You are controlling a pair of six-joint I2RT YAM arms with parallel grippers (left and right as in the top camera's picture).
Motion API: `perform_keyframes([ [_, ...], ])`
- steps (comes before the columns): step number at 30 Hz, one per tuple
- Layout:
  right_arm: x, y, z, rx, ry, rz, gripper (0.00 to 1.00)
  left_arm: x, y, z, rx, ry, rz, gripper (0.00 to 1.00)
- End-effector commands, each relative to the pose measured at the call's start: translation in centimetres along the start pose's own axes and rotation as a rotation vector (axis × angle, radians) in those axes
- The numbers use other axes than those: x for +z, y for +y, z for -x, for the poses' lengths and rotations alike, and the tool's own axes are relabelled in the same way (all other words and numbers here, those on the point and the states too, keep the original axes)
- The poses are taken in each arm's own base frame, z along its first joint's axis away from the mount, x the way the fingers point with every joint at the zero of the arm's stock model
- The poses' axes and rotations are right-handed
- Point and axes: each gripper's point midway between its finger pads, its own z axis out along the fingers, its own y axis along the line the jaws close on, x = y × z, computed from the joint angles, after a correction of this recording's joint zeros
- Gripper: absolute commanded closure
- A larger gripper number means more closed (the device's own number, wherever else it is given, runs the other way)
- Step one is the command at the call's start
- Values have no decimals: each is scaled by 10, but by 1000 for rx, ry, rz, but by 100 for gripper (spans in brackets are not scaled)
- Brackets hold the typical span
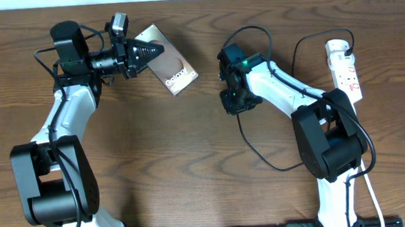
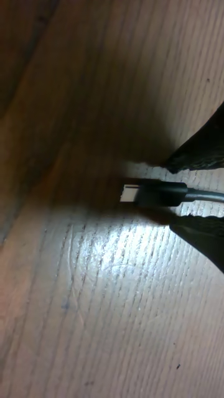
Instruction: Plug charger to phone and switch on socket
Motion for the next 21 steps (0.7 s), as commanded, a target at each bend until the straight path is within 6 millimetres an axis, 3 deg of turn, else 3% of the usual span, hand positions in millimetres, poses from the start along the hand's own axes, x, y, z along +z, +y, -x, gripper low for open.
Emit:
perform_keyframes([
  [1,12,-3,1,39,9,-14,73,0,-20,-3,66,26,-20,93],
  [9,29,1,-3,70,43,20,72,0,-20,-3,66,26,-20,93],
  [12,30,6,-8,73,70,54,83,0,-20,-3,66,26,-20,93],
  [14,30,9,-10,73,79,67,99,0,-20,-3,66,26,-20,93],
  [18,29,10,-13,81,93,89,99,0,-20,-3,66,26,-20,93],
  [21,19,1,-4,122,60,55,99,0,-20,-3,66,26,-20,93],
])
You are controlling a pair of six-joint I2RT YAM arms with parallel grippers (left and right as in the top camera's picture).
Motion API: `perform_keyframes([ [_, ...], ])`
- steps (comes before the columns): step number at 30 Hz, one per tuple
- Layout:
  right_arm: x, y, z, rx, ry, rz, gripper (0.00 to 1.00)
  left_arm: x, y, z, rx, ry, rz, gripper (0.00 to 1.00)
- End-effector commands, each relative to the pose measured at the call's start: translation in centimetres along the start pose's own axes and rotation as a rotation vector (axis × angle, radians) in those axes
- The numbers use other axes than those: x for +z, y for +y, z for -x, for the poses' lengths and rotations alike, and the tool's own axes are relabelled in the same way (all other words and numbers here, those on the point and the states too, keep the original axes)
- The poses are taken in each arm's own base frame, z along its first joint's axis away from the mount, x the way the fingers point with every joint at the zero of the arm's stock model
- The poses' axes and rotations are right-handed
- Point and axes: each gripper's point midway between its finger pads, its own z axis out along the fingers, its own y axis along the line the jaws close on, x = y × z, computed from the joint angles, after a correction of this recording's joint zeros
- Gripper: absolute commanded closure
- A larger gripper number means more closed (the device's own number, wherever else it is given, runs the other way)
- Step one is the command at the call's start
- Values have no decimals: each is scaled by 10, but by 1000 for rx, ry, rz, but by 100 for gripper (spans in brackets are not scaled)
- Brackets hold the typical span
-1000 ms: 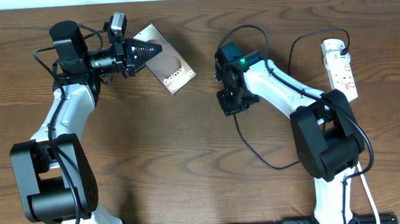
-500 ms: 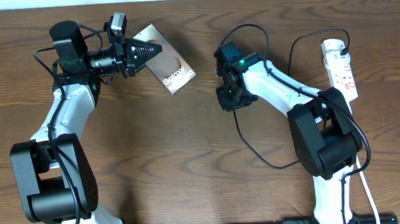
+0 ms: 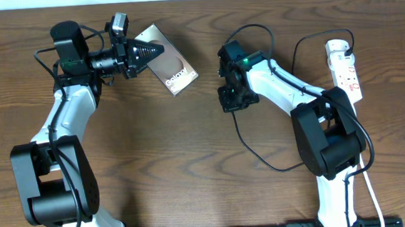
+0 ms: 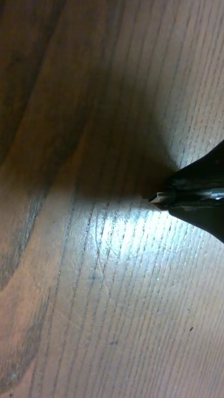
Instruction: Plug charger to phone and switch on socket
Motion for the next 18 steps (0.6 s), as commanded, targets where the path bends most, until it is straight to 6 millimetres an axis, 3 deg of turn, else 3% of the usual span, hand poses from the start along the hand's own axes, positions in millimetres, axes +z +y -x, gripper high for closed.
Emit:
perform_keyframes([
  [1,13,-17,-7,67,39,-58,99,0,-20,-3,66,26,-20,92],
  [4,2,-35,2,90,-29,-195,99,0,-20,-3,66,26,-20,93],
  [7,4,-39,2,95,-33,-232,99,0,-20,-3,66,26,-20,93],
  [13,22,-38,-8,92,15,-246,99,0,-20,-3,66,26,-20,93],
  [18,42,-38,-30,68,117,-255,99,0,-20,-3,66,26,-20,93],
])
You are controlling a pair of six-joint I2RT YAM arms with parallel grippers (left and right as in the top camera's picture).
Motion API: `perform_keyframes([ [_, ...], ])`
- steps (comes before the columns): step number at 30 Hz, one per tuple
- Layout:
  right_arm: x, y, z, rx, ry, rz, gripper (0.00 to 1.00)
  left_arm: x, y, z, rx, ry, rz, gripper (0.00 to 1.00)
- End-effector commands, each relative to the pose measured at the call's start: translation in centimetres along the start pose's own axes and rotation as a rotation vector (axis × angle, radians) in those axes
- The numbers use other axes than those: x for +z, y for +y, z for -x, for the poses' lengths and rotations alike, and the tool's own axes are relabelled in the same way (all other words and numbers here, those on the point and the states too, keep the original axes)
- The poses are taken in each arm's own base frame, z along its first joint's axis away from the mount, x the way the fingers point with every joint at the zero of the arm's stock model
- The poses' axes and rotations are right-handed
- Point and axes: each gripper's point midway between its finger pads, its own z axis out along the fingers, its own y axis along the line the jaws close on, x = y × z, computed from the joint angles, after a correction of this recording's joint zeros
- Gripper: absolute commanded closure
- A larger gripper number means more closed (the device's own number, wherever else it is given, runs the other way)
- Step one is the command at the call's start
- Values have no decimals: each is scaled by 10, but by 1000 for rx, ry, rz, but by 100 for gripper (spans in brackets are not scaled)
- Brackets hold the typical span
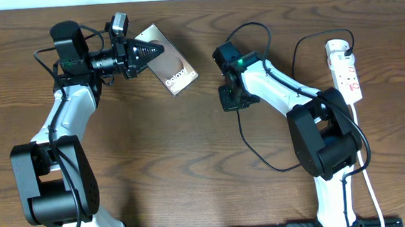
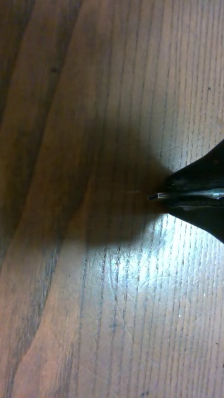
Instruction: Plug charger to phone and switch on socket
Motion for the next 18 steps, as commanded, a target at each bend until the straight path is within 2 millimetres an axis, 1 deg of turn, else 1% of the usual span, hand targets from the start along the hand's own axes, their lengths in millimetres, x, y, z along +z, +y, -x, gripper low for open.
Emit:
perform_keyframes([
  [1,45,-14,-37,-24,158,-82,99,0,-20,-3,66,26,-20,93],
  [4,43,-12,-45,-37,198,-61,98,0,-20,-3,66,26,-20,93],
  [7,42,-14,-50,-36,222,-67,88,0,-20,-3,66,26,-20,93],
  [10,42,-15,-54,-39,240,-72,83,0,-20,-3,66,26,-20,93],
  [15,42,-16,-61,-47,267,-74,84,0,-20,-3,66,26,-20,93],
  [18,42,-15,-61,-47,268,-70,89,0,-20,-3,66,26,-20,93],
])
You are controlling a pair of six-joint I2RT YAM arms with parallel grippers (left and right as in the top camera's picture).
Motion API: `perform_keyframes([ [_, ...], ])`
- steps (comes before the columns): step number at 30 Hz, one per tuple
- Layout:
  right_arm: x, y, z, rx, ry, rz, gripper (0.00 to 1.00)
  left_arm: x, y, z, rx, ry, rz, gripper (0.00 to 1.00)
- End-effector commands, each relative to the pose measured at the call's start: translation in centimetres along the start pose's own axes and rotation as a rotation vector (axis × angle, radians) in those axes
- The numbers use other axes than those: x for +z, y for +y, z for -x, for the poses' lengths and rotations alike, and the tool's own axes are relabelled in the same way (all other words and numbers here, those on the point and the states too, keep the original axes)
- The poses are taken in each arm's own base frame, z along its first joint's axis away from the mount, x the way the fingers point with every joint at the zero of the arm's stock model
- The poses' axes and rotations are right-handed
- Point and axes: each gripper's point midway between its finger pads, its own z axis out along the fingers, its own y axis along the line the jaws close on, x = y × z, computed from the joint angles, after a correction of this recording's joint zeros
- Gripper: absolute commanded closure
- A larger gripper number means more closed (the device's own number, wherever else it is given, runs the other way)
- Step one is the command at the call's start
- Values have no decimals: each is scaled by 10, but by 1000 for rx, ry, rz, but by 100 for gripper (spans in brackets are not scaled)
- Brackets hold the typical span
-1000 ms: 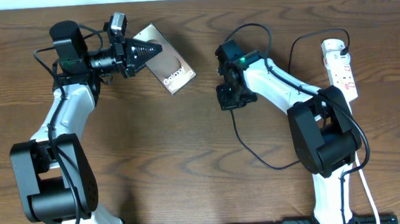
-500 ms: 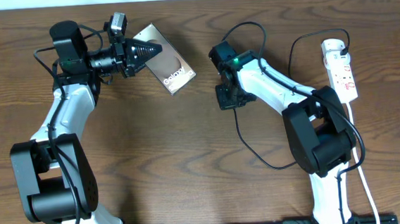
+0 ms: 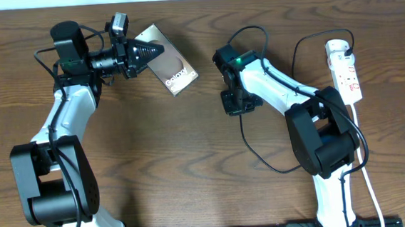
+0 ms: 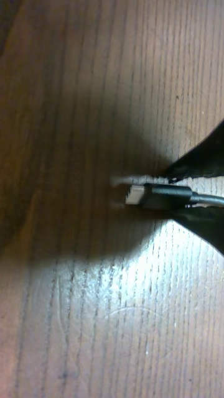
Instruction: Plug charger to phone and switch on socket
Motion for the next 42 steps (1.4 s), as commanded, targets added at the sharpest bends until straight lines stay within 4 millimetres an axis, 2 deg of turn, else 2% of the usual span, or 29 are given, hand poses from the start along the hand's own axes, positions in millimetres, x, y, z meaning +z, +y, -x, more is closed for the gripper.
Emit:
perform_keyframes([
  [1,47,-5,-33,-14,156,-30,94,0,-20,-3,66,26,-20,93],
  [2,47,-5,-33,-13,156,-29,99,0,-20,-3,66,26,-20,93],
  [6,45,-3,-29,-28,142,-17,99,0,-20,-3,66,26,-20,93],
  [7,42,0,-28,-58,137,7,99,0,-20,-3,66,26,-20,93],
  [9,24,23,-24,-156,110,156,99,0,-20,-3,66,26,-20,93],
  [12,-17,60,-19,-313,30,444,99,0,-20,-3,66,26,-20,93],
  [15,-75,79,-19,-444,-80,711,99,0,-20,-4,66,26,-20,93],
  [18,-126,83,-28,-547,-172,894,99,0,-20,-3,65,26,-20,93],
  [24,-187,81,-59,-687,-270,1077,99,0,-20,-3,66,26,-20,93],
  [31,-205,89,-65,-702,-294,1169,99,0,-20,-3,66,26,-20,93],
  [42,-218,113,-52,-655,-309,1235,99,0,-20,-4,66,26,-20,93],
])
